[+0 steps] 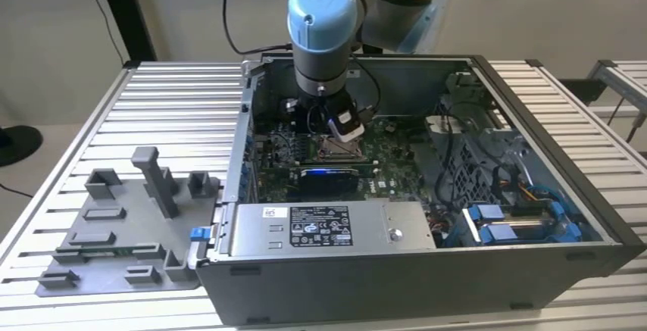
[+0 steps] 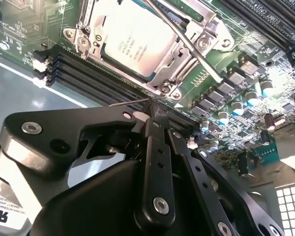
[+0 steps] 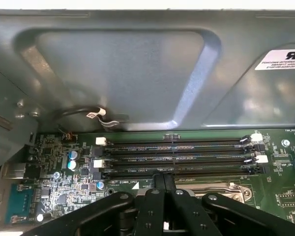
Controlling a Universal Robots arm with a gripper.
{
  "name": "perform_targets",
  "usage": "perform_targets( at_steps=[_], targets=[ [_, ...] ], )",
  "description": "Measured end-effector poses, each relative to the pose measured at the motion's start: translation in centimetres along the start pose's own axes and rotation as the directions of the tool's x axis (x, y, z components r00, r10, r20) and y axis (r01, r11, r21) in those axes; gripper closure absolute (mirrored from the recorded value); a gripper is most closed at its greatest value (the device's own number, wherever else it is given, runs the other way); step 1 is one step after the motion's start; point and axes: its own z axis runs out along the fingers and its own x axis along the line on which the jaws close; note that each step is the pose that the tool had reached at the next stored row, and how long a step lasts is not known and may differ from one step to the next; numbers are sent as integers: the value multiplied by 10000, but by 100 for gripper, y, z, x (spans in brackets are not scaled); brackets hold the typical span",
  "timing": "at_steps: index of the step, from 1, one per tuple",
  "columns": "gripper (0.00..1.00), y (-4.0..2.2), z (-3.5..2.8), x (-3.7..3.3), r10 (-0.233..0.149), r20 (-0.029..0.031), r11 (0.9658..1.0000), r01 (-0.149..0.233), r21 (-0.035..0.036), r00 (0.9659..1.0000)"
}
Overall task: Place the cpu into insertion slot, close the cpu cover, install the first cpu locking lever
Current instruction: 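Install the first cpu locking lever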
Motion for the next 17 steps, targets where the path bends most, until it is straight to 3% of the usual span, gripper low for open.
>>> perform_targets(
  at_steps=[17],
  targets=[
    [100,-8,32,-88,-9,18,10000,9,-1,10000]
  ],
)
